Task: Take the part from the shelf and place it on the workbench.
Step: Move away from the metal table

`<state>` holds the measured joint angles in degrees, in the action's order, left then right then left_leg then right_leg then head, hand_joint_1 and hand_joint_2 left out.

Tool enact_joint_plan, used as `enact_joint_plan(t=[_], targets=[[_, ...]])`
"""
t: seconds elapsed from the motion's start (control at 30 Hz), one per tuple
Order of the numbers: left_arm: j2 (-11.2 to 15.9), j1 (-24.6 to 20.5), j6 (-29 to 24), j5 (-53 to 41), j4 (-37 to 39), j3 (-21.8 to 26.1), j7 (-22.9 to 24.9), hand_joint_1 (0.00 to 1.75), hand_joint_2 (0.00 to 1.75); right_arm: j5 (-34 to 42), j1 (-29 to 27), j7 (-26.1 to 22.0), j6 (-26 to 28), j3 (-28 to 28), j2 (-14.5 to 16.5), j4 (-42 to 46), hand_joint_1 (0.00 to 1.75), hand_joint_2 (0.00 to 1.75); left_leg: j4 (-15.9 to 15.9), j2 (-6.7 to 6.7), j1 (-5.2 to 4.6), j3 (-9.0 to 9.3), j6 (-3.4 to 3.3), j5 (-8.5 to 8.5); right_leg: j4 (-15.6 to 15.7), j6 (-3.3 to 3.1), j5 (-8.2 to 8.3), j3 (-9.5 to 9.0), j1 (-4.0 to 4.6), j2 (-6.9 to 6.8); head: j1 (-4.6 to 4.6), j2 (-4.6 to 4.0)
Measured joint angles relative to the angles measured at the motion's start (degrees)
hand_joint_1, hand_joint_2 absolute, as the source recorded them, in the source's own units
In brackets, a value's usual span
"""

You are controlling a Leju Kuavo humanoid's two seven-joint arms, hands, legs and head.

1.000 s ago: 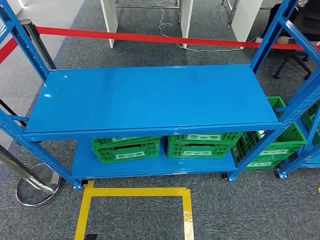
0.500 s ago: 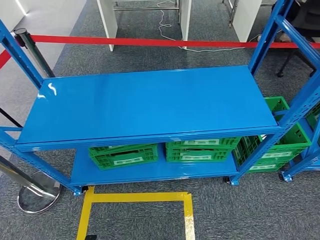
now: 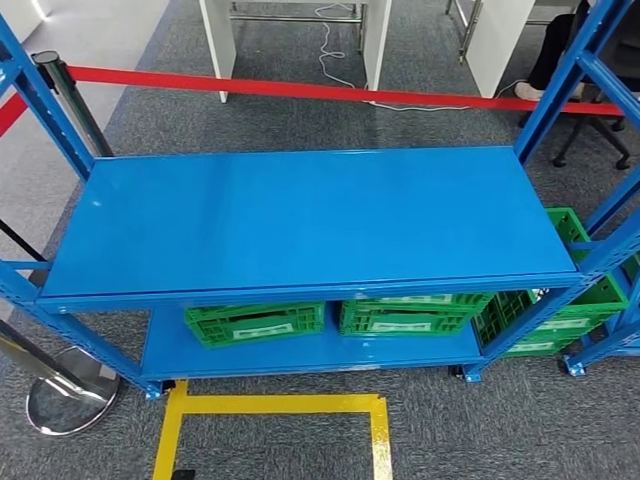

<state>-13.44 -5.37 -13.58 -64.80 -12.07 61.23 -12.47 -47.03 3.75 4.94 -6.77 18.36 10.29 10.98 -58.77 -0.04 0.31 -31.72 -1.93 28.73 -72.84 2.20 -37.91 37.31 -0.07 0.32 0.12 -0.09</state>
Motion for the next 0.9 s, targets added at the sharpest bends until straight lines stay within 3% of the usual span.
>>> enact_joint_plan(t=[0.03, 0.07, 0.13, 0.2, 0.37, 0.4, 0.47, 0.5, 0.53, 0.57, 0.63, 0.67, 0.73, 0.83, 0.9], targets=[[0.0, 0.0, 0.0, 0.0, 0.0, 0.0, 0.0, 0.0, 0.0, 0.0, 0.2, -0.1, 0.0, 0.0, 0.0, 0.0, 0.0, 0.0, 0.0, -0.01, -0.06, 0.41, -0.07, 0.34, -1.3, -0.03, 0.49, 1.16, 0.04, -0.01, -0.01, 0.0], [0.0, 0.1, 0.0, 0.0, 0.0, 0.0, 0.0, 0.0, 0.0, -0.1, 0.3, 0.0, 0.0, 0.0, 0.0, 0.0, 0.0, 0.0, 0.0, -0.09, -0.09, 0.95, -0.05, 0.71, -0.3, -0.11, 2.26, 1.13, 0.04, -0.02, 0.01, 0.0], [0.0, 0.1, 0.0, 0.0, 0.0, 0.0, -0.1, 0.0, 0.0, -0.1, 0.1, 0.1, 0.0, 0.0, 0.0, 0.0, 0.0, 0.0, 0.0, -0.27, -0.11, 2.17, 0.19, 1.59, 6.3, -0.42, 7.23, -1.15, 0.05, -0.1, 0.02, 0.0], [0.0, 0.0, 0.1, -0.1, 0.0, 0.0, -0.2, 0.0, 0.0, -0.2, -0.1, 0.3, 0.0, 0.0, 0.0, 0.0, 0.0, 0.0, -0.1, -0.36, -0.32, 2.8, 0.76, 2.36, 11.8, -0.86, 9.46, -3.54, 0.14, -0.16, -0.03, 0.0], [0.0, -0.2, 0.1, -0.1, 0.0, 0.0, -0.2, 0.0, 0.0, -0.2, -0.2, 0.3, -0.1, 0.0, 0.1, 0.0, 0.0, 0.0, -1.2, -0.18, -0.48, 2.72, 2.12, 3.76, 13.8, -2.19, 8.8, -5.01, -0.1, 0.04, -0.57, 0.0], [0.0, -0.2, 0.1, -0.1, 0.0, 0.0, -0.2, 0.0, 0.0, -0.2, -0.2, 0.3, -0.1, 0.0, 0.1, 0.0, 0.0, 0.0, -3.6, -0.16, -0.42, 1.61, 2.45, 4.84, 14.1, -2.48, 8.7, -5.4, -0.24, -0.07, -0.7, 0.0], [0.0, -0.2, 0.1, -0.1, 0.0, 0.0, -0.2, 0.0, 0.0, -0.2, -0.2, 0.3, -0.1, 0.0, 0.1, 0.0, 0.0, 0.0, -11.0, -0.15, -0.24, -2.54, 2.92, 7.45, 14.2, -2.9, 8.29, -5.95, -0.25, -0.22, -0.88, 0.0], [0.1, -0.1, 0.1, -0.1, 0.0, 0.0, -0.2, 0.0, 0.0, -0.3, -0.3, 0.3, -0.1, 0.0, 0.1, 0.0, 0.0, 0.0, -14.3, -0.15, -0.16, -4.72, 3.07, 8.09, 14.2, -2.99, 8.05, -6.2, -0.25, -0.2, -0.86, 0.0], [0.1, 0.0, 0.0, -0.1, 0.0, 0.0, -0.2, 0.0, 0.0, -0.5, -0.4, 0.4, -0.1, 0.0, 0.1, 0.0, 0.0, 0.0, -16.0, -0.15, -0.11, -6.23, 3.15, 7.66, 14.2, -3.02, 7.76, -6.52, -0.25, -0.14, -0.86, 0.0], [0.1, 0.1, 0.0, -0.1, 0.0, 0.0, -0.2, 0.0, 0.0, -0.6, -0.4, 0.5, -0.1, 0.0, 0.1, 0.0, 0.0, 0.0, -15.6, -0.15, -0.07, -6.8, 3.15, 6.04, 14.2, -3.0, 7.43, -6.96, -0.25, -0.04, -0.88, 0.0], [0.1, 0.1, 0.0, -0.1, 0.0, 0.0, -0.2, 0.0, 0.0, -1.0, -0.5, 0.9, 0.0, 0.0, 0.1, 0.0, 0.0, 0.0, -9.4, -0.14, -0.04, -5.33, 2.86, 0.56, 14.3, -2.79, 6.59, -7.95, -0.26, 0.13, -0.89, 0.0], [0.1, 0.1, 0.0, 0.0, 0.0, 0.0, -0.2, 0.0, 0.0, -1.2, -0.5, 1.2, 0.2, 0.0, 0.1, 0.0, 0.0, 0.0, -6.1, -0.13, -0.18, -4.21, 2.62, -1.29, 14.3, -2.53, 6.12, -8.31, -0.22, 0.14, -0.85, 0.0], [0.0, 0.0, 0.0, 0.2, 0.0, 0.0, -0.2, 0.0, 0.0, -1.8, -0.5, 1.9, 1.3, 0.0, 0.2, 0.0, 0.0, 0.0, -1.8, -0.1, -0.55, -2.41, 1.96, -1.82, 14.5, -1.81, 5.35, -8.69, -0.21, 0.13, -0.76, 0.0], [0.0, 0.1, -0.2, 0.6, 0.0, 0.0, -0.2, 0.0, 0.0, -2.7, -0.4, 2.5, 3.6, 0.0, 0.4, 0.0, 0.0, 0.0, -0.3, -0.17, -0.75, -0.92, 0.64, -0.81, 13.9, -0.58, 5.47, -9.69, -0.4, -0.12, -0.58, 0.0], [0.0, 0.2, -0.5, 0.6, 0.0, 0.1, 0.0, 0.0, 0.0, -3.1, -0.3, 2.5, 4.7, 0.0, 0.4, 0.0, 0.0, 0.0, 0.1, -0.2, -0.54, 0.14, 0.0, -0.81, 11.3, -0.11, 4.05, -8.74, -0.48, -0.2, -0.27, 0.0]])
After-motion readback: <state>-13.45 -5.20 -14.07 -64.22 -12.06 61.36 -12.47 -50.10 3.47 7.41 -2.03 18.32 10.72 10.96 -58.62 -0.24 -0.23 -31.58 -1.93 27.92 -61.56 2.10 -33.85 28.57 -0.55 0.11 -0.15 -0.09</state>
